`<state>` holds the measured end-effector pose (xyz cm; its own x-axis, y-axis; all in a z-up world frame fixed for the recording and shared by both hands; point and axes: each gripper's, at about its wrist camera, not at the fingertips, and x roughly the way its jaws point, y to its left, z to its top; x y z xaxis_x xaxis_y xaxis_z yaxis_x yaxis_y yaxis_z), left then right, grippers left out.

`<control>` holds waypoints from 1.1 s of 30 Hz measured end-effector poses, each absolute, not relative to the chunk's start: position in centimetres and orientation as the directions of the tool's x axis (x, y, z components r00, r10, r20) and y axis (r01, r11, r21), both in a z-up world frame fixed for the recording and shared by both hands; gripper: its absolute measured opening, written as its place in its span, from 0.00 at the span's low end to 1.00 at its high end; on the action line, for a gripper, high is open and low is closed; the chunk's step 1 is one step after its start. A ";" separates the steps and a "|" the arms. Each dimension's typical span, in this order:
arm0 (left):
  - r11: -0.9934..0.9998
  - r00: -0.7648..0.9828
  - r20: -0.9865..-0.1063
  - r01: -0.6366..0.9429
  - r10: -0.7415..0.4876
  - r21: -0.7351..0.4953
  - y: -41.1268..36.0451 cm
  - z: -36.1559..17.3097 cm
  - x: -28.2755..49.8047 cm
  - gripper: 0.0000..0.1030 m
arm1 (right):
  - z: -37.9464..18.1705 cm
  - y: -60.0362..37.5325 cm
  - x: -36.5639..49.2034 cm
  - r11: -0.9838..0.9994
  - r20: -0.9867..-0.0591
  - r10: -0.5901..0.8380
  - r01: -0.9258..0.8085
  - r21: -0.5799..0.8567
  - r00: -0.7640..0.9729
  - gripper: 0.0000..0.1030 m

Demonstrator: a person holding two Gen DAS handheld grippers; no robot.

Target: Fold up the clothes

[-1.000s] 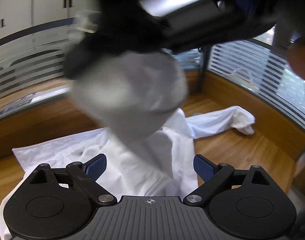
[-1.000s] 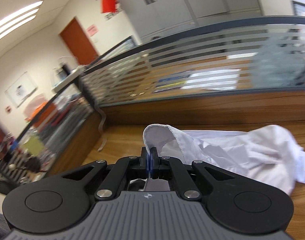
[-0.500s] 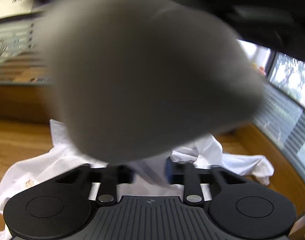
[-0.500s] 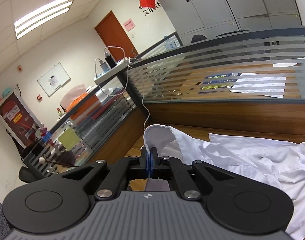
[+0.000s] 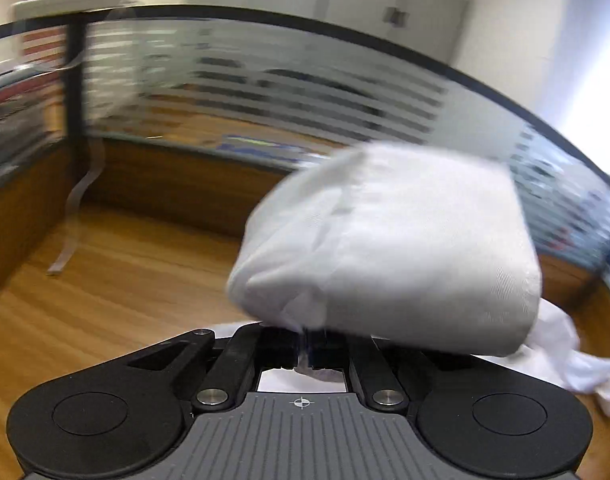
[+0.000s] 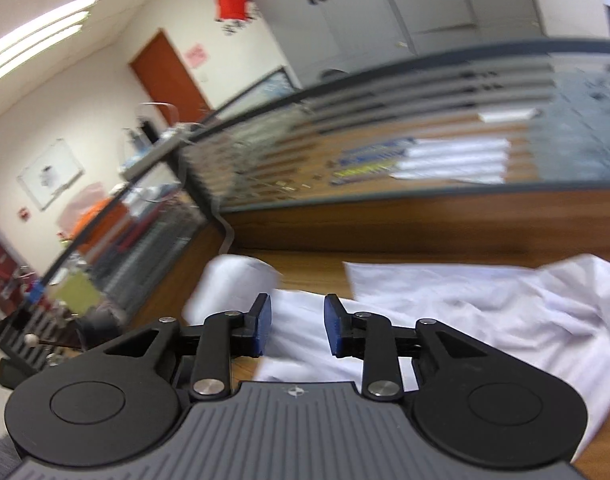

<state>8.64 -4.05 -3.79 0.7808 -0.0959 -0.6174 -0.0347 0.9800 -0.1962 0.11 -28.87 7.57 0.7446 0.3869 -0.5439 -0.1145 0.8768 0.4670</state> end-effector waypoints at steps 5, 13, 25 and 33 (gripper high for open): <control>0.963 0.768 -0.633 -0.232 0.095 -0.137 2.8 -2.7 10.2 0.06 | 4.8 -31.9 -1.3 0.899 -0.624 0.282 0.027 0.438 0.729 0.32; 0.882 0.593 -0.752 -0.469 0.288 -0.032 10.9 -4.2 12.2 0.08 | 0.5 -36.7 -3.8 0.899 -0.718 0.133 0.222 0.378 0.683 0.32; 0.911 0.601 -0.780 -0.401 0.177 -0.102 8.9 -5.4 10.1 0.76 | -2.2 -43.1 -3.7 0.915 -0.777 -0.002 0.314 0.252 0.630 0.43; 0.954 0.649 -0.756 -0.271 0.086 -0.125 3.8 -4.5 9.1 0.82 | -5.7 -47.7 0.2 0.924 -0.804 -0.065 0.340 0.175 0.591 0.52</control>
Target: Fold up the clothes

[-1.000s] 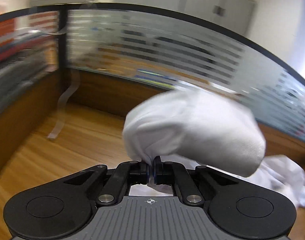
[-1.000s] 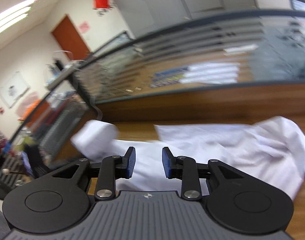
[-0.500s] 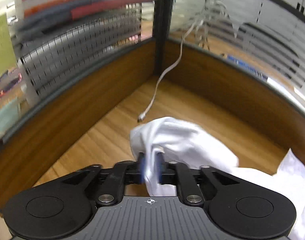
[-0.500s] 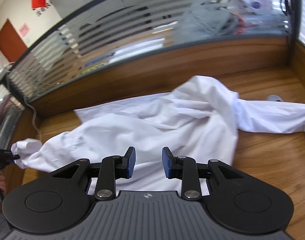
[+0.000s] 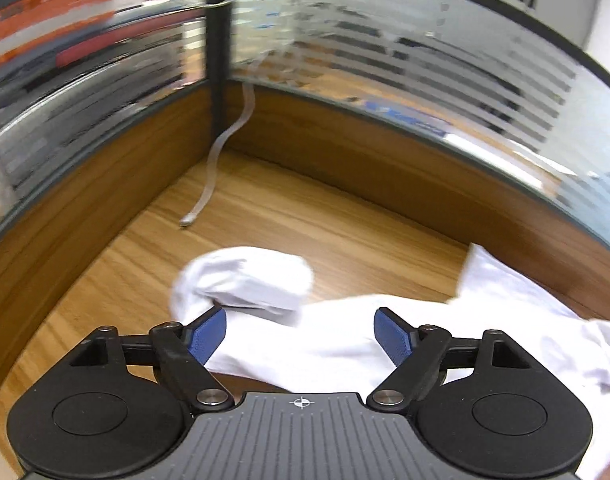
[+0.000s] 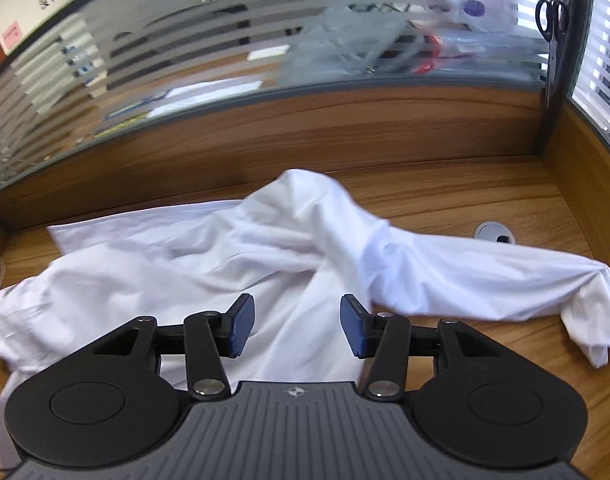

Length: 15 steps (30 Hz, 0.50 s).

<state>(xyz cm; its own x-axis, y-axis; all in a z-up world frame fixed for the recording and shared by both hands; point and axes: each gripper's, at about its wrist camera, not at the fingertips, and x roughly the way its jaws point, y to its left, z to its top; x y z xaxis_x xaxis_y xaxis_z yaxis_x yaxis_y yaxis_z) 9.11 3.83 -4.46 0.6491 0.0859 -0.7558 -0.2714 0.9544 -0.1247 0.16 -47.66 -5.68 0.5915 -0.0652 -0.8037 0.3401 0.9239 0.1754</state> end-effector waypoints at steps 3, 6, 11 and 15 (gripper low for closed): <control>0.972 0.665 -0.746 -0.197 0.036 -0.129 0.9 -4.1 9.1 0.83 | -7.3 -49.3 1.7 0.923 -0.812 -0.084 0.352 0.154 0.578 0.52; 0.987 0.680 -0.733 -0.104 -0.019 -0.121 -2.3 -4.0 9.5 0.84 | -8.9 -50.8 3.1 0.923 -0.822 -0.092 0.357 0.142 0.563 0.49; 0.993 0.685 -0.718 0.083 -0.121 -0.088 -7.8 -4.0 10.8 0.85 | -8.5 -51.8 2.0 0.920 -0.812 -0.058 0.347 0.183 0.581 0.01; 0.977 0.669 -0.722 0.206 -0.178 -0.051 -11.8 -4.6 12.3 0.85 | -6.8 -52.1 0.1 0.913 -0.788 -0.024 0.334 0.233 0.616 0.01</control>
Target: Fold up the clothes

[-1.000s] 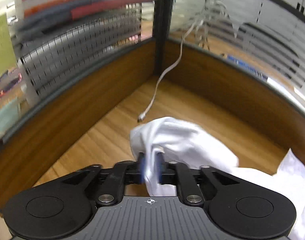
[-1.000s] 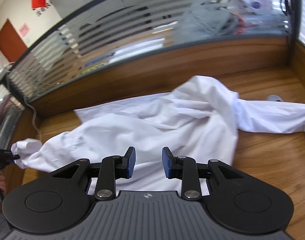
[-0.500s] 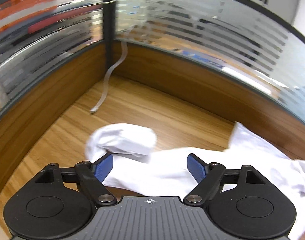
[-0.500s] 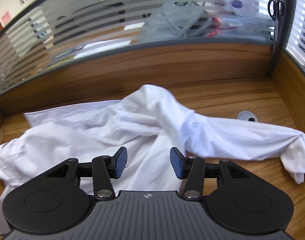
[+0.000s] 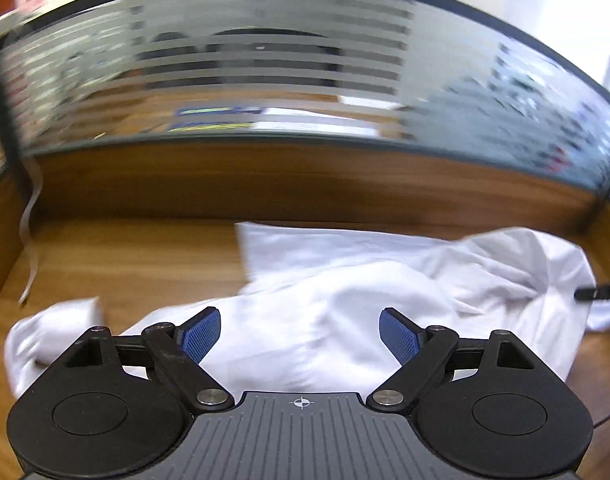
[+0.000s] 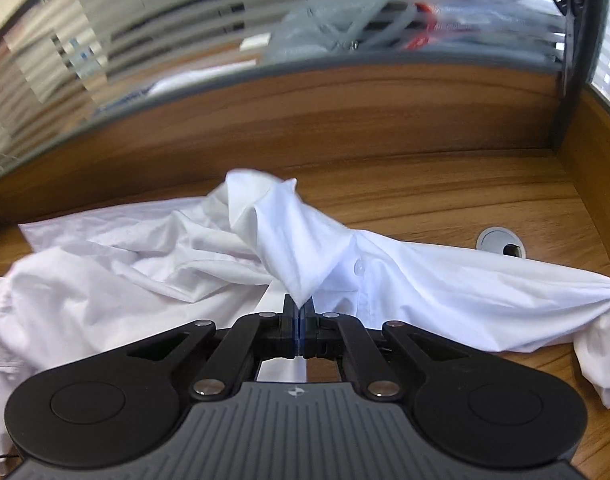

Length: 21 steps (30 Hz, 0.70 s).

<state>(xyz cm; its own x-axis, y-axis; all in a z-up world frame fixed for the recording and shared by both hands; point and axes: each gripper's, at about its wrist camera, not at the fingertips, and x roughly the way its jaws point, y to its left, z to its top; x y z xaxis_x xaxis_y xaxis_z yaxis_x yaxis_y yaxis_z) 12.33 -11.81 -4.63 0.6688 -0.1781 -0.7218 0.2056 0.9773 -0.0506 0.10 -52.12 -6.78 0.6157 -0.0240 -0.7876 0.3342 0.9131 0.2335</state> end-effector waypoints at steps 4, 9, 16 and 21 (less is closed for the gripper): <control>0.942 0.634 -0.724 0.330 -0.273 -0.066 -15.5 -5.6 13.7 0.85 | -5.1 -52.5 -1.8 0.904 -0.761 0.009 0.320 0.283 0.649 0.01; 0.859 0.578 -0.721 0.509 -0.382 -0.047 -21.2 -6.9 14.9 0.86 | -2.8 -52.1 -4.5 0.894 -0.729 0.041 0.300 0.332 0.684 0.01; 0.637 0.461 -0.703 0.771 -0.541 0.015 -29.6 -8.3 13.1 0.87 | -0.3 -49.4 -8.3 0.884 -0.706 0.063 0.290 0.368 0.705 0.01; 0.509 0.326 -0.709 0.859 -0.625 -0.053 -33.0 -9.2 12.8 0.87 | 0.7 -48.0 -10.5 0.876 -0.694 0.060 0.296 0.381 0.717 0.01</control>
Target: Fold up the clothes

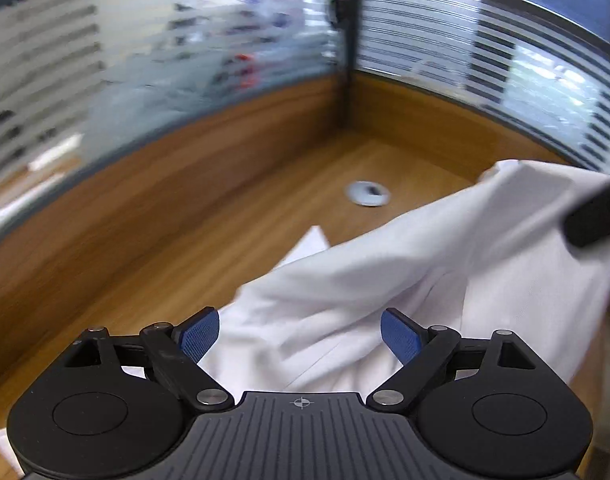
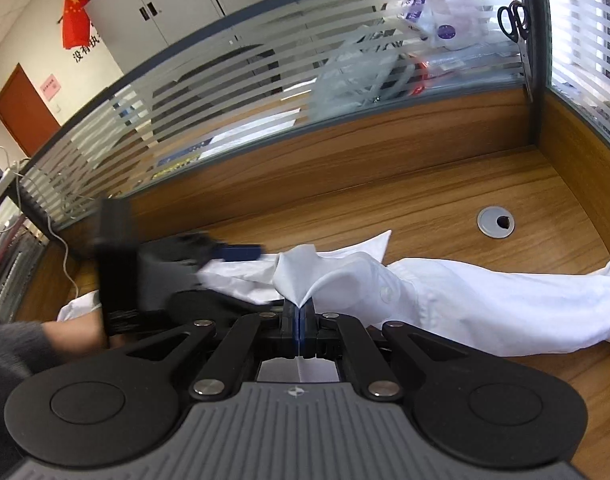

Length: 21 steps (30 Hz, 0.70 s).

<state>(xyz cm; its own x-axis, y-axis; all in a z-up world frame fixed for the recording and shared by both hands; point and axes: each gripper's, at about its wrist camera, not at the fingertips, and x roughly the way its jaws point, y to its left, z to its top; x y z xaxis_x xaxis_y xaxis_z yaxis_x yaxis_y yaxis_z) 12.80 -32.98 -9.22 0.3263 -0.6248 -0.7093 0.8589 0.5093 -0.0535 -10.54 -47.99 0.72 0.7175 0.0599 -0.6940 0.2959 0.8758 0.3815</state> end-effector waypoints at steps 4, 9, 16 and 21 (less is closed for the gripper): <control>0.494 0.312 -0.694 0.867 -0.649 -0.072 -34.2 -9.7 12.9 0.87 | 1.4 -47.3 -12.3 0.866 -0.684 0.049 0.310 0.392 0.728 0.01; 0.499 0.307 -0.686 0.862 -0.659 -0.094 -35.1 -10.6 13.1 0.84 | 2.2 -46.4 -14.5 0.853 -0.672 0.036 0.327 0.406 0.740 0.01; 0.511 0.410 -0.639 0.859 -0.651 0.031 -34.2 -8.7 11.7 0.09 | 3.0 -46.2 -16.7 0.851 -0.669 -0.014 0.360 0.382 0.743 0.01; 0.480 0.443 -0.673 0.865 -0.592 0.148 -31.8 -5.6 10.6 0.07 | 3.2 -47.4 -16.4 0.877 -0.682 -0.093 0.384 0.289 0.725 0.01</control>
<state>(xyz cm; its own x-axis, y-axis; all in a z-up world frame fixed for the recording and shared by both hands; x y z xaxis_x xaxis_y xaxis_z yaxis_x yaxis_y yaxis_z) 10.60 -31.78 -5.59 0.4433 -0.5918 -0.6732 0.8648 0.4799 0.1477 -16.36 -47.41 3.21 0.7252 -0.0927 -0.6823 0.3844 0.8766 0.2895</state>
